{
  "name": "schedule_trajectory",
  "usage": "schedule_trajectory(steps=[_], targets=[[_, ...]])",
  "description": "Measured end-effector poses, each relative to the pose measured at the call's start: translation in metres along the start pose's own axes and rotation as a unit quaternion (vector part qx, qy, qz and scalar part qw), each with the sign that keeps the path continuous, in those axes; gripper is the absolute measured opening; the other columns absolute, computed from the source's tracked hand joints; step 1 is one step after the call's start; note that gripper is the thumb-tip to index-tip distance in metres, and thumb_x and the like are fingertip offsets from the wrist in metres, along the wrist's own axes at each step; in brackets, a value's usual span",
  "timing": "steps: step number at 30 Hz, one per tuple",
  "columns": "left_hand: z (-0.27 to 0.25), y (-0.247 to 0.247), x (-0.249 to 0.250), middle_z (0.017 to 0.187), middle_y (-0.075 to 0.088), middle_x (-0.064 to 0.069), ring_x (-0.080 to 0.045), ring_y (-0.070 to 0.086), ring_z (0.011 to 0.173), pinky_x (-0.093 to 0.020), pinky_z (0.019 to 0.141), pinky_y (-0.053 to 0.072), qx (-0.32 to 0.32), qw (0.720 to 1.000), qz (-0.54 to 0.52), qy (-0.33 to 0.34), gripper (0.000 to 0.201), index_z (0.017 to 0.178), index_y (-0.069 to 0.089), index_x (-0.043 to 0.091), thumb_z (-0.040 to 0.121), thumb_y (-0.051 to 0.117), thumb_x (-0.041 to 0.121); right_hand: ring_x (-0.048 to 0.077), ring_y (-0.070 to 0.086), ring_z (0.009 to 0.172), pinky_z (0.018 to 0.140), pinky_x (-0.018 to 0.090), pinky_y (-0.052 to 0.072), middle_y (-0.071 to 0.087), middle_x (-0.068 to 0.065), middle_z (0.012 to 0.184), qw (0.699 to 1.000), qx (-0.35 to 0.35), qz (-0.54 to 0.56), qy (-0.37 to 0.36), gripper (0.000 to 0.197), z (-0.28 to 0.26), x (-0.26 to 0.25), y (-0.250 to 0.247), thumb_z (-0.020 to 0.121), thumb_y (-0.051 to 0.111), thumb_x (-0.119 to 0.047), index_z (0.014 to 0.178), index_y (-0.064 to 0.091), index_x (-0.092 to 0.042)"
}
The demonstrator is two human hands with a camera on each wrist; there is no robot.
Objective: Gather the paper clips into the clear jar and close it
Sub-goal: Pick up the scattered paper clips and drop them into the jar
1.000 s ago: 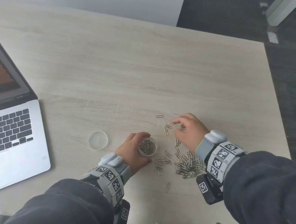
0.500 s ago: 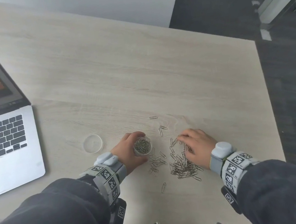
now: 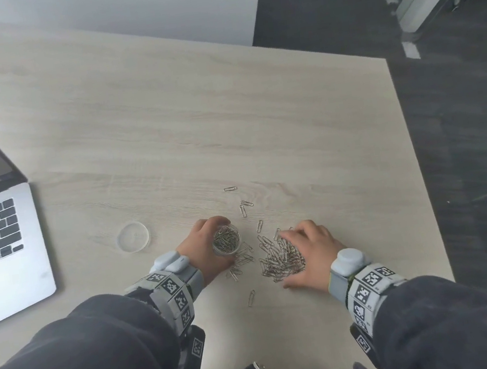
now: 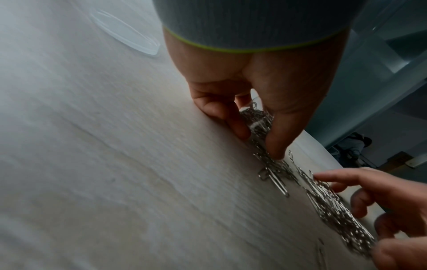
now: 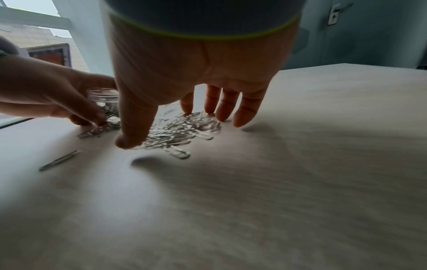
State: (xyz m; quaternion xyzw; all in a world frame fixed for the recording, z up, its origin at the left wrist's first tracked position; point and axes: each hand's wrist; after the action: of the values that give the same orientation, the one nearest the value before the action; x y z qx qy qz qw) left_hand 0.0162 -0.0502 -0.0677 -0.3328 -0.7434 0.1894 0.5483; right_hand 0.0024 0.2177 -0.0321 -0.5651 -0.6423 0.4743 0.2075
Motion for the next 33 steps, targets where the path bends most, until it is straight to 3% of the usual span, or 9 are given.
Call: schedule_trajectory(steps=[3, 9, 16, 20, 24, 26, 33], targets=[[-0.004, 0.004, 0.002, 0.121, 0.047, 0.015, -0.009, 0.055, 0.105, -0.027, 0.09, 0.048, 0.004, 1.0, 0.003, 0.0, 0.071, 0.125, 0.046, 0.041, 0.064, 0.082, 0.032, 0.02, 0.042, 0.113, 0.092, 0.034, 0.046, 0.037, -0.003, 0.126, 1.0, -0.008, 0.002, -0.004, 0.082, 0.001, -0.015, 0.008, 0.062, 0.07, -0.061, 0.133, 0.036, -0.038], [-0.005, 0.005, 0.004, 0.124, 0.049, 0.012, -0.01, 0.055, 0.106, -0.028, 0.09, 0.049, 0.01, 1.0, 0.005, -0.011, 0.072, 0.124, 0.045, 0.044, 0.063, 0.08, 0.031, 0.025, 0.055, 0.094, 0.071, 0.032, 0.047, 0.044, 0.001, 0.112, 1.0, -0.011, 0.017, -0.013, 0.037, 0.009, -0.028, 0.013, 0.081, 0.06, -0.036, 0.115, 0.052, -0.024], [-0.007, 0.006, 0.003, 0.123, 0.051, 0.013, -0.008, 0.055, 0.106, -0.027, 0.091, 0.047, 0.016, 1.0, -0.003, -0.006, 0.07, 0.123, 0.046, 0.044, 0.062, 0.08, 0.031, 0.023, 0.052, 0.079, 0.064, 0.027, 0.034, 0.048, -0.002, 0.098, 0.998, -0.011, 0.062, 0.018, 0.014, 0.016, -0.027, 0.0, 0.082, 0.053, -0.018, 0.095, 0.055, -0.023], [-0.007, 0.005, 0.001, 0.123, 0.051, 0.013, -0.009, 0.056, 0.107, -0.029, 0.092, 0.049, 0.01, 1.0, -0.005, -0.005, 0.071, 0.123, 0.046, 0.044, 0.062, 0.08, 0.032, 0.02, 0.051, 0.078, 0.064, 0.026, 0.032, 0.053, -0.004, 0.088, 0.991, 0.003, 0.109, 0.075, 0.013, 0.025, -0.026, -0.007, 0.075, 0.056, -0.013, 0.077, 0.053, -0.025], [-0.006, 0.004, 0.0, 0.122, 0.051, 0.015, -0.008, 0.057, 0.106, -0.028, 0.088, 0.05, 0.009, 1.0, -0.002, -0.006, 0.071, 0.122, 0.044, 0.048, 0.061, 0.078, 0.034, 0.017, 0.051, 0.071, 0.054, 0.023, 0.034, 0.057, -0.007, 0.079, 0.979, 0.033, 0.163, 0.116, 0.011, 0.031, -0.033, -0.017, 0.074, 0.058, -0.013, 0.074, 0.058, -0.024], [-0.006, 0.004, 0.001, 0.123, 0.051, 0.015, -0.008, 0.057, 0.105, -0.026, 0.086, 0.049, 0.007, 1.0, 0.001, -0.005, 0.071, 0.123, 0.044, 0.047, 0.062, 0.078, 0.035, 0.015, 0.053, 0.069, 0.053, 0.02, 0.035, 0.059, -0.008, 0.074, 0.973, 0.064, 0.196, 0.102, 0.008, 0.032, -0.043, -0.022, 0.074, 0.06, -0.014, 0.073, 0.061, -0.022], [-0.006, 0.002, 0.0, 0.125, 0.052, 0.013, -0.009, 0.058, 0.108, -0.026, 0.085, 0.049, 0.001, 1.0, -0.002, 0.002, 0.071, 0.124, 0.044, 0.047, 0.06, 0.075, 0.042, 0.011, 0.051, 0.069, 0.066, 0.026, 0.042, 0.063, -0.004, 0.08, 0.963, 0.102, 0.25, -0.021, 0.01, 0.042, -0.095, -0.033, 0.073, 0.063, -0.012, 0.072, 0.062, -0.022]])
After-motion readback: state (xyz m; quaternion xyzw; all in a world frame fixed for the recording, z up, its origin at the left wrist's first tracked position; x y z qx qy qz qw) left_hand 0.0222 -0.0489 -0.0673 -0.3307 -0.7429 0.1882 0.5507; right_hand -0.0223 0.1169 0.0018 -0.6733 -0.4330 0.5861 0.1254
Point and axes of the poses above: each hand's wrist, its own z-axis towards the middle knuckle, its own y-axis out of the palm, x = y × z
